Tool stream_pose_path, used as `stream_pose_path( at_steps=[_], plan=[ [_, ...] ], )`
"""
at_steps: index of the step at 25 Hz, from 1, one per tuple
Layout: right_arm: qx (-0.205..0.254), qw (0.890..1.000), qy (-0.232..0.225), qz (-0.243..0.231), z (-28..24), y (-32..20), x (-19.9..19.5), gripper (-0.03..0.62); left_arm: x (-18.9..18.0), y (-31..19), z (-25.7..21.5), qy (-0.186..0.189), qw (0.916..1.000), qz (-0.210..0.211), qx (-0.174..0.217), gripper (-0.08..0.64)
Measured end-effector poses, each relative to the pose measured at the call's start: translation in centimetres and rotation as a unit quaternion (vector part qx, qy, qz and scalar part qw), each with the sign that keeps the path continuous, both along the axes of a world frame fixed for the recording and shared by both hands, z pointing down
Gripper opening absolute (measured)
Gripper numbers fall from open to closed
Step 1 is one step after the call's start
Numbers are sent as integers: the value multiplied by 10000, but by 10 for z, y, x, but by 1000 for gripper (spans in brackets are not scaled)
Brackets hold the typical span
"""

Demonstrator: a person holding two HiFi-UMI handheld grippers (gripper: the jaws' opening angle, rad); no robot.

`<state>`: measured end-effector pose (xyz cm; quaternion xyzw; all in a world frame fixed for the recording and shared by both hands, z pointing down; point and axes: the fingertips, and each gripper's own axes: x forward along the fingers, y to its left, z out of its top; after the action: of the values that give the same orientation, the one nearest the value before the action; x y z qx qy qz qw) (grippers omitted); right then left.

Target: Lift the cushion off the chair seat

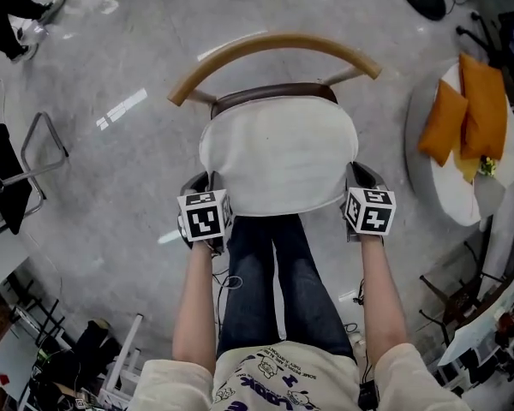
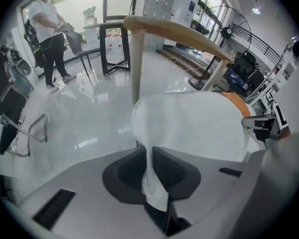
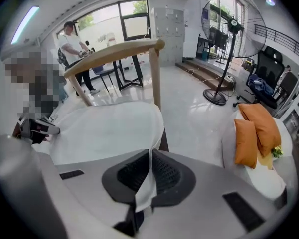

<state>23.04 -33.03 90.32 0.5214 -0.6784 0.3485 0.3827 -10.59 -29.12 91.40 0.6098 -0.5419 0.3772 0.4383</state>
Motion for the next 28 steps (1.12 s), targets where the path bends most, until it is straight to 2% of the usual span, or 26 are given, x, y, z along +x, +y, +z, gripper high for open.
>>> stream_pose_path(
  at_steps=[5,11,17,22,28],
  plan=[
    [352,9988,-17,334,-78,12,2,32,5,6,-74,-13,9996,97,276,55],
    [848,9955,48,412,-178,21,5,33,8,3,-163,23,9974,198,691,55],
    [1315,9901,23,490,-270,36,3,34,3,1,-258,8,9915,291,1268,55],
    [1541,9853,-69,731,-345,63,8,32,9,21,-330,74,9885,332,1474,54],
    [1980,9759,-212,888,-422,77,6,33,8,28,-409,80,9804,311,1942,52]
  ],
)
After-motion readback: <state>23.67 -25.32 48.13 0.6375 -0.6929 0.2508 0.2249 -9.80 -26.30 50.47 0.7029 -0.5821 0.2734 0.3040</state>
